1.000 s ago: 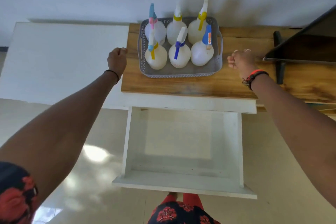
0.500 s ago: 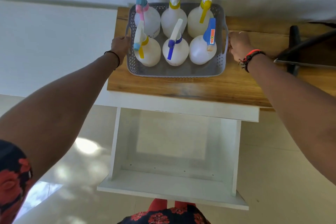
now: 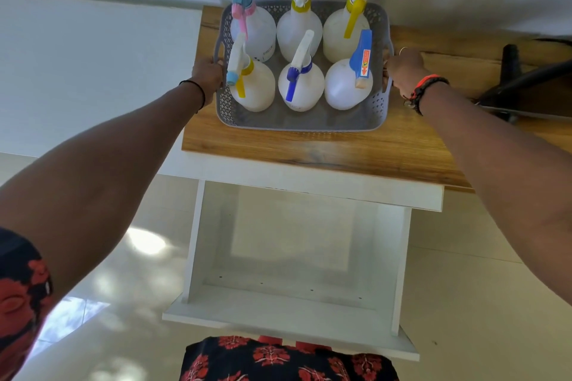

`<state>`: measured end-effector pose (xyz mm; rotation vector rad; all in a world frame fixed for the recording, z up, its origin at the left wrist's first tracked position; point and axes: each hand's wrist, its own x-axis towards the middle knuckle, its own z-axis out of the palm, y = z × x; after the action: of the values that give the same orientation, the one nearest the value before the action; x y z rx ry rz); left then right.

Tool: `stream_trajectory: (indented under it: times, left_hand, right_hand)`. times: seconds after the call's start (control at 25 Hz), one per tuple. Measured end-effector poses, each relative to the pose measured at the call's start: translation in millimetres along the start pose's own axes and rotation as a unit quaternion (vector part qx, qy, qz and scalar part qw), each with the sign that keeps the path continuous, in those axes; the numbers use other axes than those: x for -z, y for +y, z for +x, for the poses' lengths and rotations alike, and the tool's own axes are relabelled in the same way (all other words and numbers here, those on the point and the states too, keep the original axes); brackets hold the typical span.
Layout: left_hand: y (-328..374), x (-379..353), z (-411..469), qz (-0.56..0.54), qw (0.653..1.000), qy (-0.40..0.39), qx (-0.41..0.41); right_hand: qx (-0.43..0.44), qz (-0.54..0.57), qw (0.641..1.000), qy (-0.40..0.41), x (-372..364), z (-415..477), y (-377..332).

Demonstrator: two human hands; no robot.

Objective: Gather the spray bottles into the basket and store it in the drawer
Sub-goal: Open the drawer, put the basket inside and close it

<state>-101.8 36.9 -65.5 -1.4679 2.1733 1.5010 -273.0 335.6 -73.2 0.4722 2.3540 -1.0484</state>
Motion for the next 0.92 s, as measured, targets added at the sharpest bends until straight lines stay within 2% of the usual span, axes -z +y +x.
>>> stream_trajectory:
  times: [0.44, 0.56, 0.64, 0.92]
  left_hand:
    - [-30.7, 3.7, -27.4, -0.014, 1.000, -0.009, 0.009]
    - [-46.6, 6.6, -42.4, -0.022, 0.999, -0.024, 0.016]
    - [-58.0, 11.7, -53.3, -0.021, 0.999, -0.033, 0.021]
    - [-94.8, 32.0, -109.5, 0.010, 1.000, -0.022, 0.003]
  right_hand:
    - [-0.003, 0.014, 1.000, 0.001, -0.9, -31.5, 32.9]
    - [0.022, -0.035, 0.999, 0.004, -0.5, -53.8, 49.1]
    - [0.024, -0.029, 0.999, 0.017, -2.3, -69.6, 63.3]
    - [-0.016, 0.000, 1.000, 0.025, -3.8, -132.5, 118.2]
